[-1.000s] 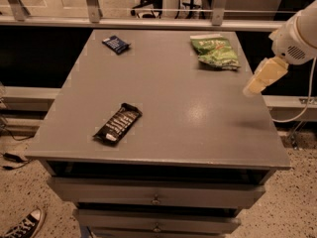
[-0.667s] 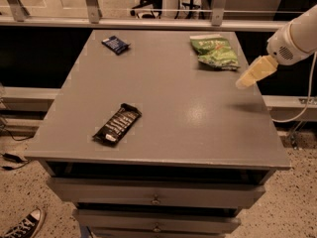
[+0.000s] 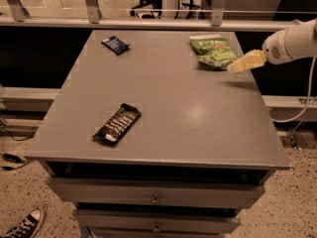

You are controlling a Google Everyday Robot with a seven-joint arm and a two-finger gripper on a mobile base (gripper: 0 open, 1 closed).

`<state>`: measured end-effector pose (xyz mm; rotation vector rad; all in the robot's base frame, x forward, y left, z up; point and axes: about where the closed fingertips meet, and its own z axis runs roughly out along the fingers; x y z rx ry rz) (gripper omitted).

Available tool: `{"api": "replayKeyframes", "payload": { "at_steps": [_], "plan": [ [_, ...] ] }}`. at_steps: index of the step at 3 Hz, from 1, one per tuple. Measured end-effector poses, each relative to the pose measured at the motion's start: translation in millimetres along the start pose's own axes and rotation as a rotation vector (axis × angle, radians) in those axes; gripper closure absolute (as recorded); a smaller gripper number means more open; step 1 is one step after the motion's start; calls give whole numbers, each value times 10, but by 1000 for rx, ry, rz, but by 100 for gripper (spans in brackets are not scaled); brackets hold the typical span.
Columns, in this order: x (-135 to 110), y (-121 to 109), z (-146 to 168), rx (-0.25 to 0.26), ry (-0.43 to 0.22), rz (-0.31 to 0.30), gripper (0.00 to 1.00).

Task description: Pick green jalapeno chip bag

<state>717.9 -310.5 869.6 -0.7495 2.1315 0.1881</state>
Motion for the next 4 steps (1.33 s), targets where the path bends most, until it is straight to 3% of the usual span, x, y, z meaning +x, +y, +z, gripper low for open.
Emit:
{"api": "replayKeyframes", "payload": {
  "at_steps": [1, 2, 3, 4],
  "plan": [
    [-126, -175, 248, -2, -80, 52, 0],
    [-145, -183, 453, -22, -86, 82, 15],
    [-117, -159, 565, -52, -69, 119, 46],
    [-177, -129, 552, -74, -80, 125, 70]
  ]
}}
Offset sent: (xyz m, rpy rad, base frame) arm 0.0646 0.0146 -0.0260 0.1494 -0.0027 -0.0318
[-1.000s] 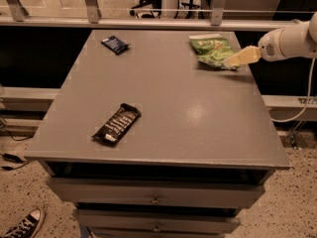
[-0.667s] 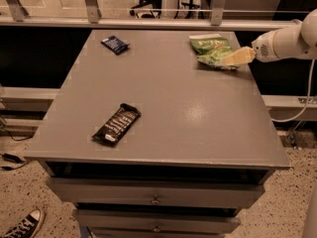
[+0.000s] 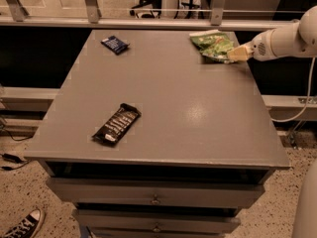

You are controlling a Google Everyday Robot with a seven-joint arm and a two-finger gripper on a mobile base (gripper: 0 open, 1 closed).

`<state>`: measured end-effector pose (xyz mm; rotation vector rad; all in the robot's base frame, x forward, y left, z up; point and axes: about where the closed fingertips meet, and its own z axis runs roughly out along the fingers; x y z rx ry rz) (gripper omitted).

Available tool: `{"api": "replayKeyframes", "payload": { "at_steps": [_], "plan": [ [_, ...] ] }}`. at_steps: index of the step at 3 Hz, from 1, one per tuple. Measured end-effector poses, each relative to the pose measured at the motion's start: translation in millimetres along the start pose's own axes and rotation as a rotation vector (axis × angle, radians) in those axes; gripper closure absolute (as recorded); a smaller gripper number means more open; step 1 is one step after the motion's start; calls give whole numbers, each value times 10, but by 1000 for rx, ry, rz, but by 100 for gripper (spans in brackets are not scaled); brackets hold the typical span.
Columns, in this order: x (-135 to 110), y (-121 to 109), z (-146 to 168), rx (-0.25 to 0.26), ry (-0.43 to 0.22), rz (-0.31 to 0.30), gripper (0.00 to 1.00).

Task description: Pick green jalapeno chip bag

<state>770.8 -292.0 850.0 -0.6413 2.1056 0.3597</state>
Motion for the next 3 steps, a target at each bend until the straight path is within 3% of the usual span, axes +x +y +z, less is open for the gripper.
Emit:
{"api": "replayKeyframes", "payload": {
  "at_steps": [1, 2, 3],
  "plan": [
    [-266, 195, -96, -59, -55, -40, 93],
    [-543, 515, -197, -160, -132, -86, 100],
    [-1067, 1014, -485, -304, -274, -178, 100]
  ]
}}
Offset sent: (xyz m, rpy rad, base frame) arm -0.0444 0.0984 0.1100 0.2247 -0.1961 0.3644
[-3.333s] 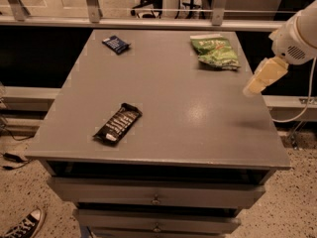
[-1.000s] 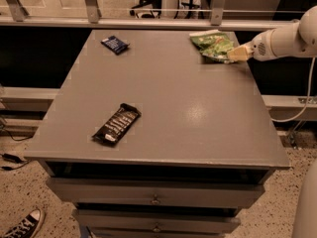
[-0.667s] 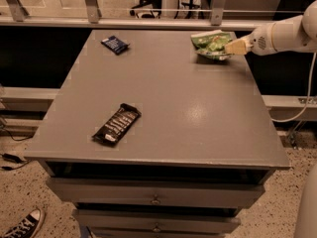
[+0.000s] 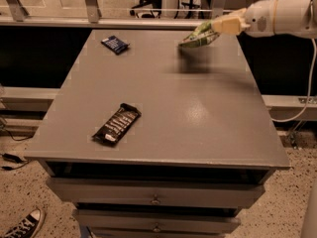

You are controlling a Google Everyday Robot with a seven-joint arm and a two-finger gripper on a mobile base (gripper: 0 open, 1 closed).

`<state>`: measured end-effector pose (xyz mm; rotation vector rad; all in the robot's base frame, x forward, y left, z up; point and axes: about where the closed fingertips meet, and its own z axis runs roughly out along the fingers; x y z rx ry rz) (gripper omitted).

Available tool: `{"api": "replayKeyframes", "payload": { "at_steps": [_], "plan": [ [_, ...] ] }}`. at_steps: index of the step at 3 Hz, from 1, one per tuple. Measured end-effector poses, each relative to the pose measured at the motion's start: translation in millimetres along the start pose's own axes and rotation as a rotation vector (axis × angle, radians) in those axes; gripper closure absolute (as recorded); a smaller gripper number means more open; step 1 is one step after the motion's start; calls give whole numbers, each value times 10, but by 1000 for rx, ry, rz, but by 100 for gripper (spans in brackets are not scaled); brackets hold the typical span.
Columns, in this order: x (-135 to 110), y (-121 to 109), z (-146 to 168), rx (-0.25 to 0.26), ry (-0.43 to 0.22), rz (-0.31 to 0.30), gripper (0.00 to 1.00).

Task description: Pick green jalapeno chip bag

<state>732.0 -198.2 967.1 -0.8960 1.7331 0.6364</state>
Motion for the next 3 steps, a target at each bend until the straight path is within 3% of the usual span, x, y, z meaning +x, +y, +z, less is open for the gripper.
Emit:
{"api": "replayKeyframes", "payload": {
  "at_steps": [1, 2, 3],
  "plan": [
    [-448, 292, -71, -85, -69, -75, 100],
    [-808, 597, -224, -141, -81, -132, 100],
    [-839, 646, -242, -153, -77, -140, 100]
  ]
}}
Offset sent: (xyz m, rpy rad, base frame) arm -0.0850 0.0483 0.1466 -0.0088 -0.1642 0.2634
